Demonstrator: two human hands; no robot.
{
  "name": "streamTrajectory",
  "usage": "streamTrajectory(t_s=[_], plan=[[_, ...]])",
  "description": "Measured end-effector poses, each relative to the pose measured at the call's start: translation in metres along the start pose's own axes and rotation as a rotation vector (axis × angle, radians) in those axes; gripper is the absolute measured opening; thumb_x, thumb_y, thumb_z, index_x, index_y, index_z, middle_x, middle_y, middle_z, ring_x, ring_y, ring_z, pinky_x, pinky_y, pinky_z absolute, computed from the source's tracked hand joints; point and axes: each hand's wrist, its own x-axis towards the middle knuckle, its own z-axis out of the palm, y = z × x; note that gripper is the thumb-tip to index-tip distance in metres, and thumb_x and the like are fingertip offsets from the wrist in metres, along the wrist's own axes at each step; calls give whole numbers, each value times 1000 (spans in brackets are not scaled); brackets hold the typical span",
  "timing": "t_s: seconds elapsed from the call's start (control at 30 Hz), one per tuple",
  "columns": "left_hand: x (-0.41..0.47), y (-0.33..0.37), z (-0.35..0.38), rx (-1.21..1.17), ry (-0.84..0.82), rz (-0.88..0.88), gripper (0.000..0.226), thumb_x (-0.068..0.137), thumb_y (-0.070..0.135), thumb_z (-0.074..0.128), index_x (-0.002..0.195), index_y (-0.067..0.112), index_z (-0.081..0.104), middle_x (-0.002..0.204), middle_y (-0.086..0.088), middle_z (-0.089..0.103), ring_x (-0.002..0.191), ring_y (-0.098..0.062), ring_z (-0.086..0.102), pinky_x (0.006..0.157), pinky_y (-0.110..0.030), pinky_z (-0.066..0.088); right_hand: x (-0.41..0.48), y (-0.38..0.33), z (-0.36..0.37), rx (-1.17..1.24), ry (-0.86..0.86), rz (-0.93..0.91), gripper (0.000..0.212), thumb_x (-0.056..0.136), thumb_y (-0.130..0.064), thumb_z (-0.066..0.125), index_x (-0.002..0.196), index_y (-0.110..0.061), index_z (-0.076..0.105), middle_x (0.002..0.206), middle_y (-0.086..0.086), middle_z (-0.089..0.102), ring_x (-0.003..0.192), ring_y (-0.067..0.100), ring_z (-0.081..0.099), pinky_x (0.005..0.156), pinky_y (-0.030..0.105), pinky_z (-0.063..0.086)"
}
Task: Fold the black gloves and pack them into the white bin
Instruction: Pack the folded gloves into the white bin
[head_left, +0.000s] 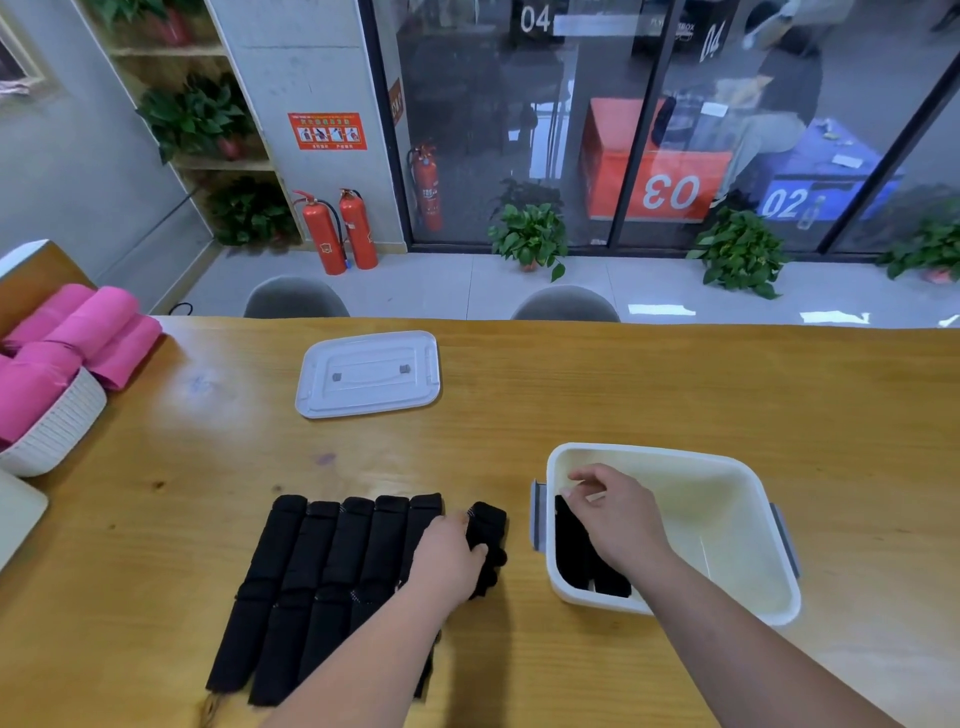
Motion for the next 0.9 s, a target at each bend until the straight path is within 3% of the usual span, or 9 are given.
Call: streamTrajectory(t_s=[0.17, 0.3, 0.5, 0.67, 0.8, 0.9], plan=[[6, 10, 3, 141, -32, -90, 28, 100, 38, 69, 109, 14, 59, 102, -2, 64, 85, -18, 65, 72, -32, 59, -2, 8, -1, -41, -34, -1, 15, 97, -39, 69, 113, -38, 70, 97, -20, 72, 86, -2, 68, 69, 14, 47], [12, 10, 8, 82, -51, -133, 31, 93, 38, 78, 110, 17, 62, 97, 0, 67, 82, -16, 65, 68, -30, 57, 0, 11, -4, -43, -50, 8, 14, 97, -39, 70, 111, -39, 71, 95, -20, 73, 84, -3, 68, 70, 14, 48], [14, 6, 4, -88, -93, -184, 33, 88, 33, 86, 110, 15, 69, 98, 0, 72, 90, -17, 70, 84, -35, 63, 1, 12, -11, -45, -55, 13, 11, 96, -37, 70, 107, -40, 72, 95, -20, 73, 85, -3, 68, 69, 16, 47], [6, 6, -9, -298, -56, -158, 45, 85, 29, 89, 120, 22, 62, 105, 6, 67, 92, -11, 65, 70, -23, 52, 4, 8, -17, -33, -56, 19, 14, 91, -40, 76, 105, -40, 71, 94, -21, 73, 87, -1, 69, 72, 21, 51], [2, 16, -28, -484, -47, -100, 36, 82, 30, 91, 108, 22, 68, 103, 2, 75, 93, -17, 73, 82, -38, 64, 7, -1, -23, -14, -53, 14, 14, 90, -40, 76, 103, -41, 71, 96, -20, 73, 86, 2, 70, 71, 23, 52], [-4, 29, -49, -692, -69, -59, 36, 81, 24, 92, 110, 21, 71, 104, 0, 78, 97, -19, 77, 87, -46, 65, 5, -9, -28, 37, -40, 16, 16, 89, -43, 77, 104, -41, 71, 98, -21, 73, 86, 2, 70, 71, 23, 51]])
